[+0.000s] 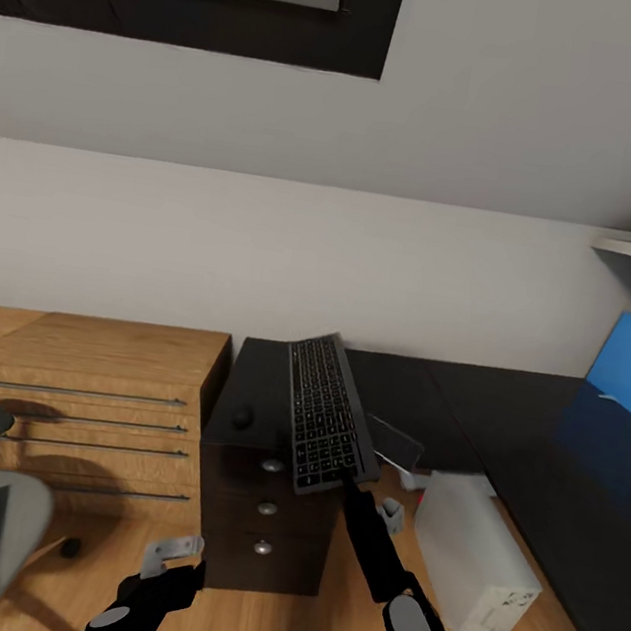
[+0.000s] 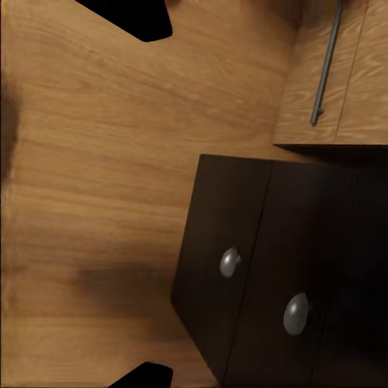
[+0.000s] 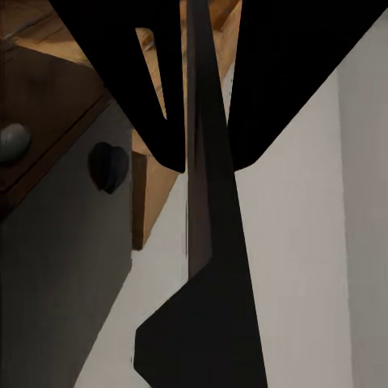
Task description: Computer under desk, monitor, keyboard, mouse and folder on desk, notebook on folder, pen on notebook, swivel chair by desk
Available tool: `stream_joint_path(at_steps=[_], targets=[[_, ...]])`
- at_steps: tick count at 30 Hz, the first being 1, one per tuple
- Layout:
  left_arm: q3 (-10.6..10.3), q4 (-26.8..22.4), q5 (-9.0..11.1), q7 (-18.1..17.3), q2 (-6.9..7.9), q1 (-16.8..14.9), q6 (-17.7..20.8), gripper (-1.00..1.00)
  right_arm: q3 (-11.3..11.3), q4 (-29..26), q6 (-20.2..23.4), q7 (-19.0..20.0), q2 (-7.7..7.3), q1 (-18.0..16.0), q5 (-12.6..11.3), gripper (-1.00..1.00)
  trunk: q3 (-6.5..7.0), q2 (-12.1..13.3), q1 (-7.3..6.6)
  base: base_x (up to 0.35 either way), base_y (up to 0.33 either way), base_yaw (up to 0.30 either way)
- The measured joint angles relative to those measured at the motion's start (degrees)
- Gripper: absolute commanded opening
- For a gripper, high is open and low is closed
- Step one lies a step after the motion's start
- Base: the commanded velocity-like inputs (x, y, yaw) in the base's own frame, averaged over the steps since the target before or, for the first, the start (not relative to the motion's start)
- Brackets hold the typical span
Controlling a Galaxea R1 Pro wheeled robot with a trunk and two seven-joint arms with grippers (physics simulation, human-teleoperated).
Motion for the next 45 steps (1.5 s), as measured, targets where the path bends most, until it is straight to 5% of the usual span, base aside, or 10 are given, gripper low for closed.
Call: stream_joint_path(at_steps=[4, 7, 35, 45], targets=[[0.00, 0.00, 0.03, 0.00, 0.00, 0.00, -0.02, 1.00, -0.07, -2.75, 0.25, -0.26, -2.99, 1.26, -0.26, -1.00, 0.72, 1.61, -0.88, -0.338, -0.160, 0.000], [-0.04, 0.00, 0.04, 0.05, 0.00, 0.00, -0.01, 1.00, -0.01, -3.26, 0.28, -0.23, -3.89, 1.43, -0.42, -1.00, 1.26, 2.81, -1.54, -0.315, -0.197, 0.000], [-0.09, 0.00, 0.35, 0.08, -0.01, -0.02, -0.11, 1.00, -0.34, -3.06, 0.39, -0.55, -4.27, 1.56, -0.76, -1.00, 6.29, 14.05, -7.69, -0.329, -0.082, 0.000], [-0.06, 0.00, 0.15, 0.13, 0.00, 0.00, -0.09, 1.00, -0.43, -2.81, 0.34, -0.74, -4.26, 1.56, -3.91, -1.00, 8.08, 18.06, -9.89, -0.341, -0.141, 0.000]])
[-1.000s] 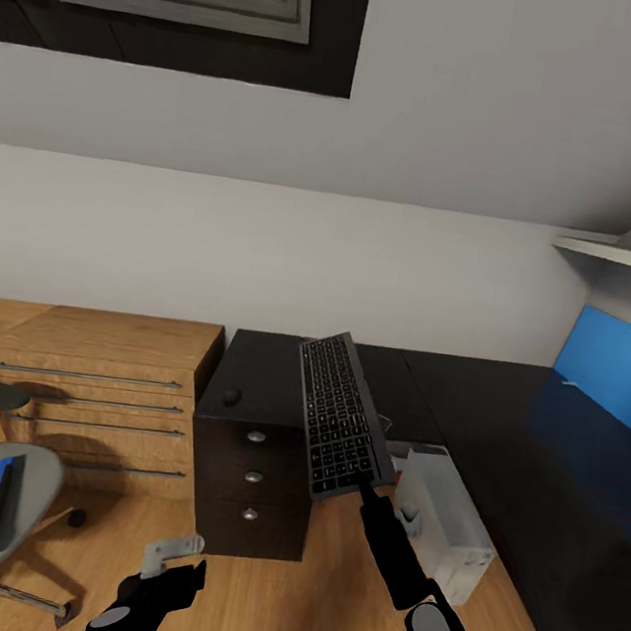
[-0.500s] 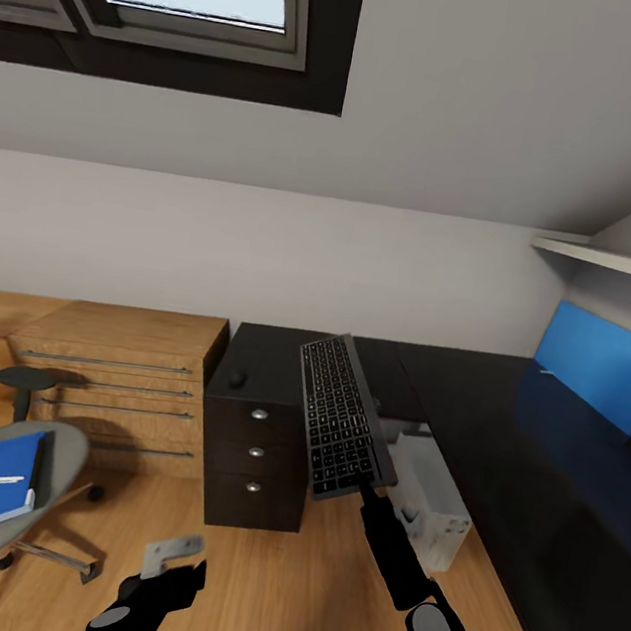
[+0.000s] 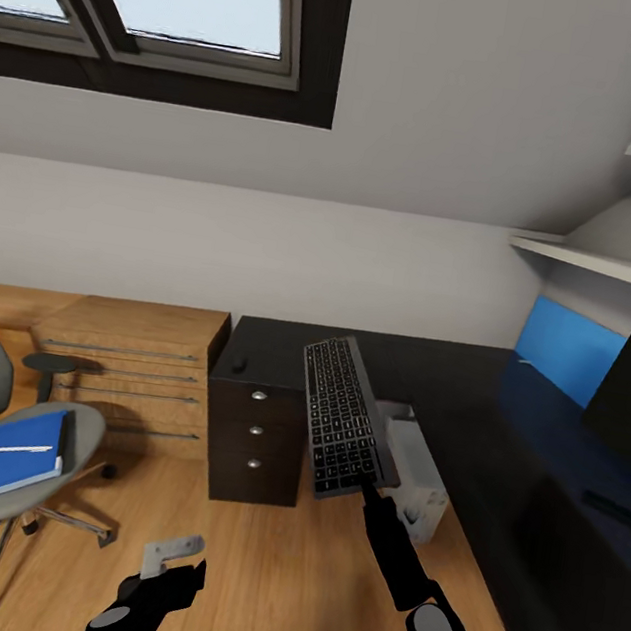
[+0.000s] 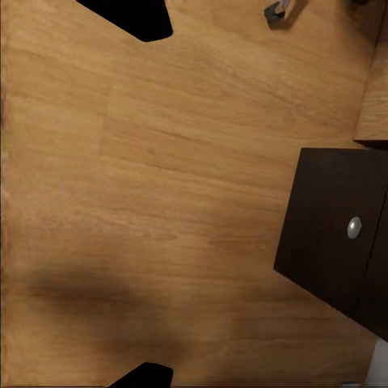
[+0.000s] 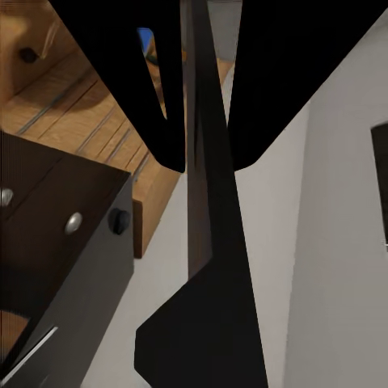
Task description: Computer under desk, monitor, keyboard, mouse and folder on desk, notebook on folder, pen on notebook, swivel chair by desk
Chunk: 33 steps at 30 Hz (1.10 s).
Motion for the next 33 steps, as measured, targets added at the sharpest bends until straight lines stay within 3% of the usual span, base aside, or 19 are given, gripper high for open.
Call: stream_joint_path(at_steps=[6, 8, 12, 26, 33], targets=[[-0.01, 0.00, -0.06, -0.02, 0.00, 0.00, 0.00, 1.00, -0.01, 0.01, 0.01, -0.96, 0.00, 0.00, -0.36, -1.00, 1.08, 2.41, -1.32, -0.335, -0.189, 0.000], [-0.03, 0.02, 0.01, -0.04, -0.04, 0.00, 0.00, 1.00, -0.03, 0.01, 0.07, -1.46, -0.11, -0.01, -3.81, -1.00, 1.44, 3.21, -1.76, -0.335, -0.191, 0.000], [-0.03, 0.08, 0.02, -0.04, -0.05, 0.00, 0.00, 1.00, -0.05, 0.00, 0.12, -1.45, -0.56, 0.00, -7.23, -1.00, 2.16, 4.82, -2.64, -0.335, -0.191, 0.000], [-0.03, 0.09, 0.02, 0.04, -0.07, 0.00, 0.00, 1.00, -0.01, 0.36, 0.20, -1.36, -2.39, 0.00, -7.48, -1.00, 4.67, 10.44, -5.72, -0.332, -0.195, 0.000], [-0.03, 0.14, 0.02, 0.04, -0.07, 0.00, 0.00, 1.00, -0.04, 1.12, 0.22, -1.48, -2.78, 0.00, -9.50, -1.00, 5.93, 13.25, -7.25, -0.327, -0.202, 0.000]])
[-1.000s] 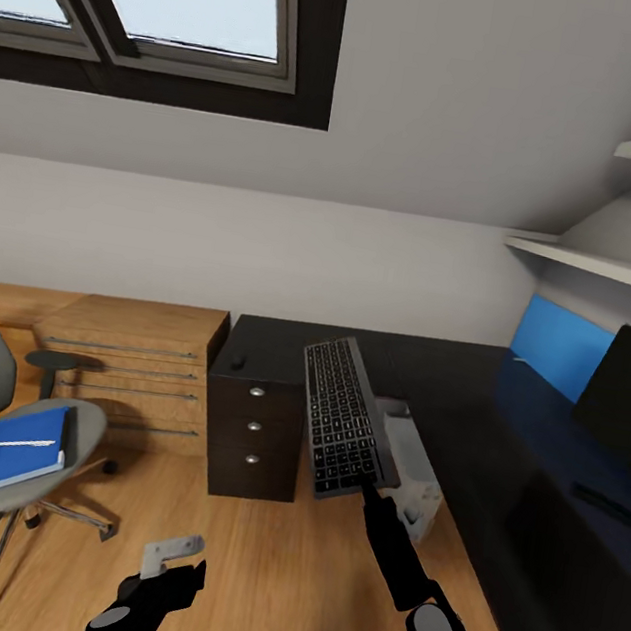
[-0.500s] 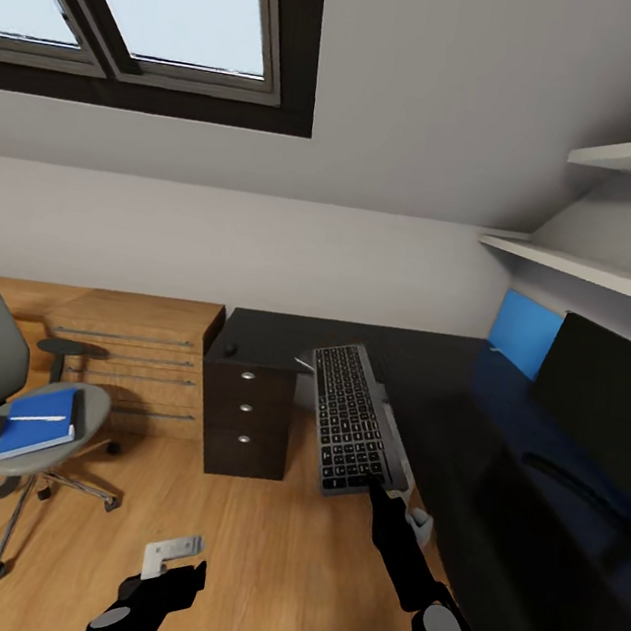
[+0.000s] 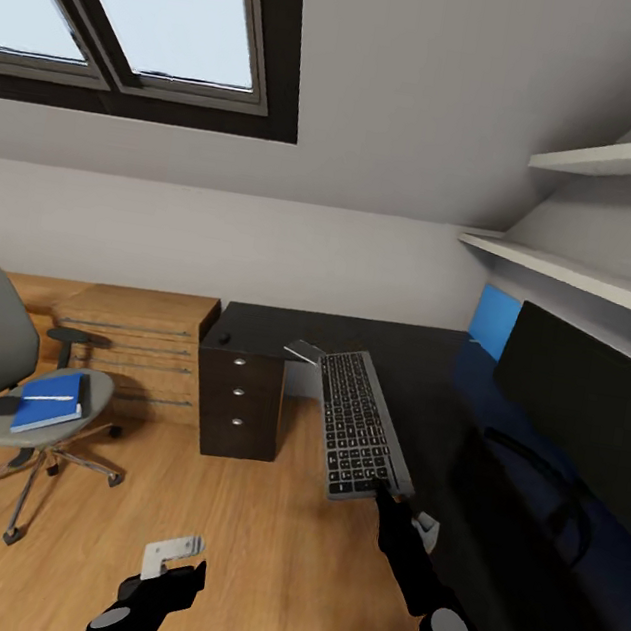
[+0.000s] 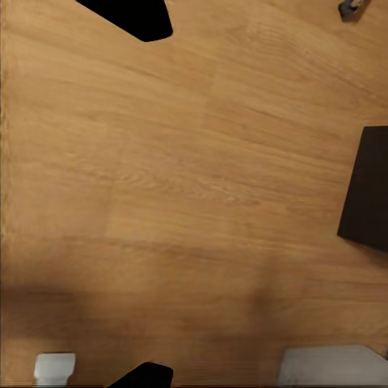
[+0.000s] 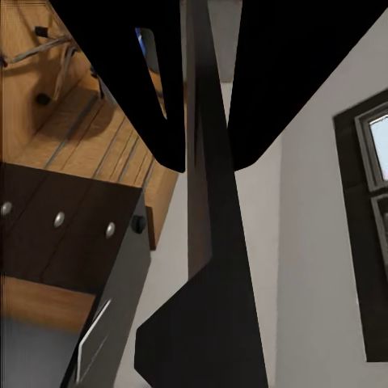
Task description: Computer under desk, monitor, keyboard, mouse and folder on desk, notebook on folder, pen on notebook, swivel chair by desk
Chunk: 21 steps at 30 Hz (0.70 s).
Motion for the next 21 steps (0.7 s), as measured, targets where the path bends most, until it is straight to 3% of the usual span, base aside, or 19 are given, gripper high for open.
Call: stream_joint_path(at_steps=[5, 9, 10, 11, 14, 15, 16, 21], targets=[[0.00, 0.11, 0.00, 0.00, 0.03, 0.00, 0.00, 1.00, -0.11, 0.18, 0.01, 0.14, -0.81, 0.00, -0.38, -1.00, 0.19, 0.42, -0.23, -0.294, -0.207, 0.000], [0.12, 0.12, 0.09, -0.06, 0.08, 0.00, -0.01, 1.00, -0.83, 0.40, -0.14, -0.04, -1.44, 0.00, -0.42, -1.00, 0.18, 0.42, -0.25, -0.078, -0.078, 0.000], [0.17, 0.14, 0.12, -0.11, 0.09, 0.01, -0.05, 1.00, -2.68, 3.10, 0.06, 0.08, -1.60, -0.11, -0.62, -1.00, 0.20, 0.41, -0.26, -0.007, -0.007, 0.000], [0.18, 0.16, 0.14, -0.13, 0.11, 0.00, -0.06, 1.00, -3.15, 5.96, 0.30, -0.05, -1.64, -0.11, -0.37, -1.00, 0.18, 0.42, -0.26, -0.005, -0.005, 0.000], [0.19, 0.19, 0.17, -0.10, 0.15, 0.01, -0.07, 1.00, -4.70, 6.88, 2.21, 0.05, -1.75, -0.25, -0.29, -1.00, 0.18, 0.41, -0.26, -0.002, -0.053, 0.000], [0.18, 0.20, 0.17, -0.10, 0.15, 0.00, -0.08, 1.00, -5.87, 7.88, 2.81, 0.04, -1.79, -0.31, -0.29, -1.00, 0.18, 0.42, -0.26, 0.015, -0.249, 0.000], [0.18, 0.27, 0.19, -0.10, 0.16, 0.01, -0.09, 1.00, -8.49, 10.53, 5.55, 0.14, -1.91, -0.52, -0.43, -1.00, 0.18, 0.40, -0.26, 0.028, -0.260, 0.000], [0.15, 1.32, 0.11, -0.09, 0.16, 0.00, -0.09, 1.00, -10.58, 12.93, 7.69, 0.18, -2.22, -0.74, -0.26, -1.00, 0.18, 0.41, -0.27, 0.069, -0.289, 0.000]])
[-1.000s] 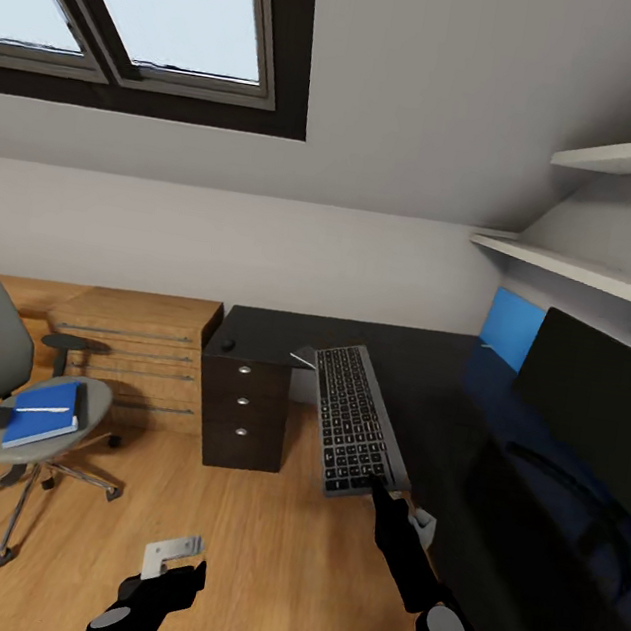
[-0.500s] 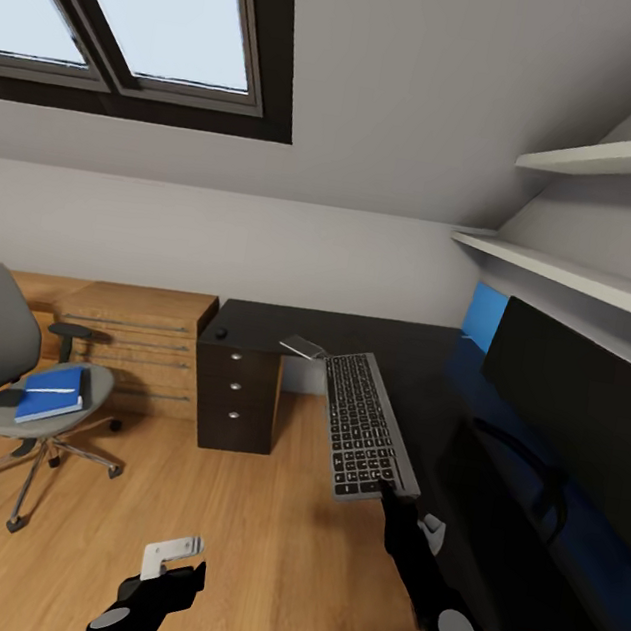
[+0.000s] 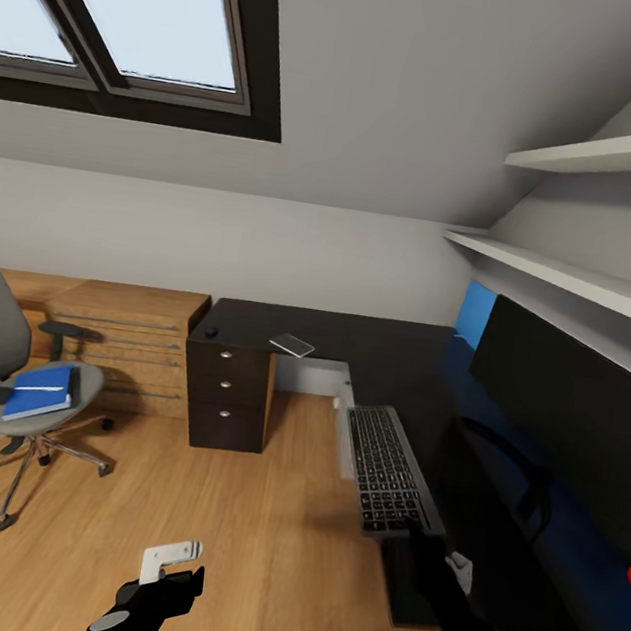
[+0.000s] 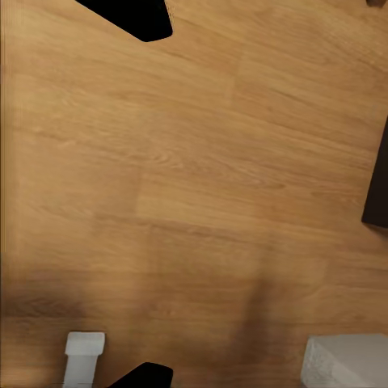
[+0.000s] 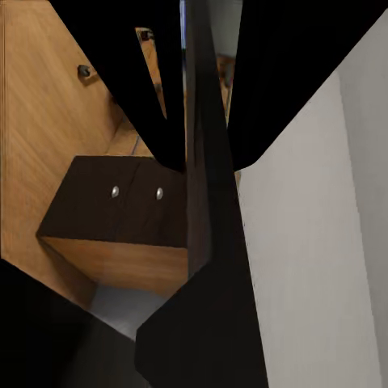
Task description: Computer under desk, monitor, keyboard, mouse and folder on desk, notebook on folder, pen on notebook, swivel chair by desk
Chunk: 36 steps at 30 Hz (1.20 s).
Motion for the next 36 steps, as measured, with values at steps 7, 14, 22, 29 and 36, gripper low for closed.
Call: stream_joint_path(at_steps=[7, 14, 22, 29, 36], targets=[[-0.06, 0.38, -0.07, 0.01, 0.00, -0.01, -1.05, 1.00, -0.43, 3.21, 0.38, 0.01, -1.38, -1.09, -0.02, -1.00, 0.00, 0.00, 0.00, 0.097, -0.302, 0.000], [0.00, 0.42, 0.01, 0.02, 0.00, 0.00, -1.72, 1.00, -0.44, 3.66, 0.42, 0.02, -1.49, -1.52, -0.11, -1.00, 0.00, 0.00, -0.01, 0.146, -0.293, 0.000], [0.03, 0.48, 0.06, -0.03, 0.00, 0.00, -1.76, 1.00, -0.56, 3.69, 0.38, -0.02, -1.46, -1.54, -0.13, -1.00, 0.00, 0.00, -0.02, 0.216, -0.236, 0.000], [0.04, 0.47, 0.08, -0.14, -0.01, 0.00, -1.67, 1.00, -1.07, 3.77, 0.23, -0.29, -1.04, -1.55, -0.18, -1.00, 0.00, 0.00, 0.00, 0.106, -0.100, 0.000], [0.04, 0.47, 0.07, -0.15, -0.01, 0.00, -1.66, 1.00, -0.99, 3.77, 0.24, -1.96, -0.70, -1.55, -4.14, -1.00, 0.00, 0.00, 0.01, 0.005, -0.004, 0.000]])
